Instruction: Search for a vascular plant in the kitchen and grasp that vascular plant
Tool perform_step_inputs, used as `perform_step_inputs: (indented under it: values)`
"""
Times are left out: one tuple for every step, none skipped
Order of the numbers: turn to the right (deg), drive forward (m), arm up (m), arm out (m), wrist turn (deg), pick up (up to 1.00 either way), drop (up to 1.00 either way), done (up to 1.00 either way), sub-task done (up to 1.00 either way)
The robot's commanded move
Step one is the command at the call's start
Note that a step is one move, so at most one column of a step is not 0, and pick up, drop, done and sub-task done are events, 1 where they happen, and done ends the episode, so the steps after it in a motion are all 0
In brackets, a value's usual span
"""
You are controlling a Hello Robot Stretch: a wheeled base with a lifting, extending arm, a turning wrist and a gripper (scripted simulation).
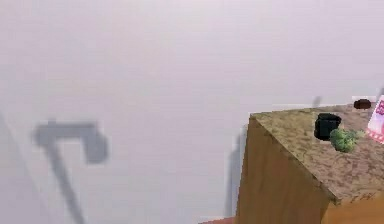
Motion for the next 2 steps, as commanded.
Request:
perform_step_inputs:
  values:
    - [45.0, 0.00, 0.00, 0.00, 0.0, 0.00, 0.00, 0.00, 0.00]
    - [15.0, 0.00, 0.00, 0.00, 0.0, 0.00, 0.00, 0.00, 0.00]
